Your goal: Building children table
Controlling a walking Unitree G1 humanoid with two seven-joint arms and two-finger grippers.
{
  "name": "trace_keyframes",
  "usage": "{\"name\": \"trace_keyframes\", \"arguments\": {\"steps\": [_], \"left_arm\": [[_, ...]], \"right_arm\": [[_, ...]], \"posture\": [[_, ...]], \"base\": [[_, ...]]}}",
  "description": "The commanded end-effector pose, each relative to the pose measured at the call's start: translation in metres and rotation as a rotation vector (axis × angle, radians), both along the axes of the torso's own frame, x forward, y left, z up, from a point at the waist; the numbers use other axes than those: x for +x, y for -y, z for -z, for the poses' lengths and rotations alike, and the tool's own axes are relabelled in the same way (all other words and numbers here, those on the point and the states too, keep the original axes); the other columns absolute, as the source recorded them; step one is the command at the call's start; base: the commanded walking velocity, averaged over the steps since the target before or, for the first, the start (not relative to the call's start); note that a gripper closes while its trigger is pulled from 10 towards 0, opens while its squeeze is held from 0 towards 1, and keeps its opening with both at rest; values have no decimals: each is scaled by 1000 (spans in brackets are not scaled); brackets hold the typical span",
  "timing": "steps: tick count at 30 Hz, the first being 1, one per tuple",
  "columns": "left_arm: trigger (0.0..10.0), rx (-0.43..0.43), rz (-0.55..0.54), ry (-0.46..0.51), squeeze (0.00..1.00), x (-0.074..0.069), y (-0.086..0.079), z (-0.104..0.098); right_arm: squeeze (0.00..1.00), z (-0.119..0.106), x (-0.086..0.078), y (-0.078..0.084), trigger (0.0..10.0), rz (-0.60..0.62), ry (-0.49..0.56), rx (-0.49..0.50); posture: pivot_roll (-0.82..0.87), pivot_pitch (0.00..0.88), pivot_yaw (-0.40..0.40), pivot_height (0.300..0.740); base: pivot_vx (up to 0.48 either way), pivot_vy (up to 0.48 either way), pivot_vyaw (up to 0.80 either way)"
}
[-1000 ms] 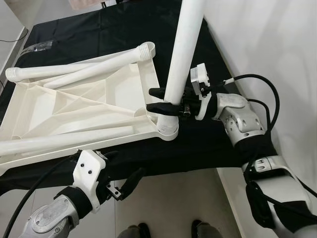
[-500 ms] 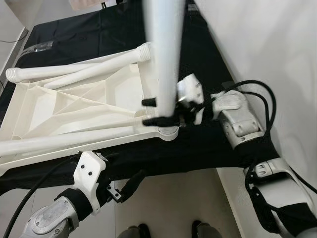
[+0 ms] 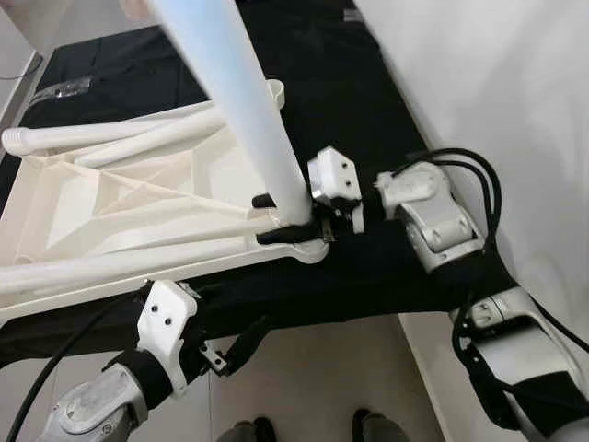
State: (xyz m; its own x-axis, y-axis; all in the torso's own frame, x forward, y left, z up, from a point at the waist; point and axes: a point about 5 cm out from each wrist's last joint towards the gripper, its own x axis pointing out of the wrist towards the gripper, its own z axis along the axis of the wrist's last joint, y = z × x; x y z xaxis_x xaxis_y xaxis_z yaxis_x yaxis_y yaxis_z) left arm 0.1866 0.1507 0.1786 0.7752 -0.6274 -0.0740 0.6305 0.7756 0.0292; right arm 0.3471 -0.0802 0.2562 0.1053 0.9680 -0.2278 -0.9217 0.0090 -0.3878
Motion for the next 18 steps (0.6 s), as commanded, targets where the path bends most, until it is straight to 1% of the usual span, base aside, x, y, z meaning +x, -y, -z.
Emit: {"name": "trace_keyframes", "arguments": {"steps": [1,2,7,8,13,14,16,17,18], "left_arm": [[10000,22,8,-19,0,-3,0,3],[10000,22,8,-19,0,-3,0,3],[10000,23,9,-22,0,-5,0,4],[10000,23,9,-22,0,-5,0,4],[10000,20,12,-26,0,-6,0,4],[10000,20,12,-26,0,-6,0,4],[10000,20,12,-28,0,-6,0,4],[10000,20,12,-28,0,-6,0,4],[10000,19,13,-28,0,-6,0,4]], "right_arm": [[0,43,2,2,10000,73,-195,-68],[0,43,2,2,10000,73,-195,-68],[0,66,6,0,10000,210,-285,-80],[0,66,6,0,10000,210,-285,-80],[0,78,7,-4,10000,321,-348,-34],[0,78,7,-4,10000,321,-348,-34],[0,81,11,-3,10000,399,-364,-2],[0,81,11,-3,10000,399,-364,-2],[0,81,13,-3,10000,449,-372,18]], "posture": [[-3,293,94,740],[-3,293,94,740],[-4,288,94,740],[-4,288,94,740],[-1,289,96,740],[-1,289,96,740],[-1,290,96,740],[-1,290,96,740],[-2,293,94,740]], "base": [[0,0,0],[0,0,0],[0,0,0],[0,0,0],[0,0,0],[0,0,0],[0,0,0],[0,0,0],[0,0,0]]}}
